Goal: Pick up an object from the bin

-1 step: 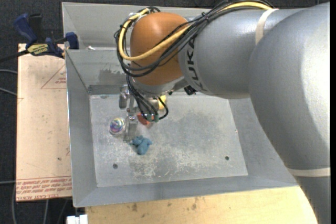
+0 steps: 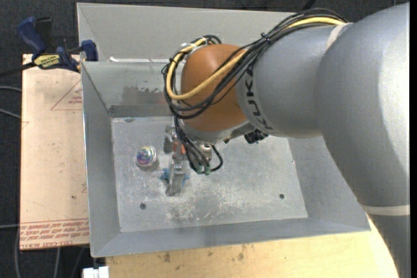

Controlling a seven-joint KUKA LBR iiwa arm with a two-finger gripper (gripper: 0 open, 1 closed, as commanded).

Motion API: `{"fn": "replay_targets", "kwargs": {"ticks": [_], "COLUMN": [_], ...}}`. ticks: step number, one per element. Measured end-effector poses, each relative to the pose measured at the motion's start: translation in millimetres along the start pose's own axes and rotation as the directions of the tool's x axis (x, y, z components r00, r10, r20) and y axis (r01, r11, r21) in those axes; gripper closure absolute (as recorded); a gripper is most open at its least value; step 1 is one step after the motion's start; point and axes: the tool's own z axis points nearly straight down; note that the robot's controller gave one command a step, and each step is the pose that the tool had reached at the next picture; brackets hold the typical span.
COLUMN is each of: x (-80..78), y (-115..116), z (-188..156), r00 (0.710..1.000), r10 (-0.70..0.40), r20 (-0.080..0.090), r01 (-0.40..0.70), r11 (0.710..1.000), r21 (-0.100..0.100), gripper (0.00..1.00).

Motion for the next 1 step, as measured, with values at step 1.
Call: {"fn": "replay_targets", "kwargs": {"ticks": [1], "x": [-34.8], "y": [-23.1], "z": [60.8], "r00": [0.997], "r10": [0.080], "r20": [0.003], "r01": [-0.080], "r11": [0.997], "r21": [-0.001], "gripper": [0.00]}}
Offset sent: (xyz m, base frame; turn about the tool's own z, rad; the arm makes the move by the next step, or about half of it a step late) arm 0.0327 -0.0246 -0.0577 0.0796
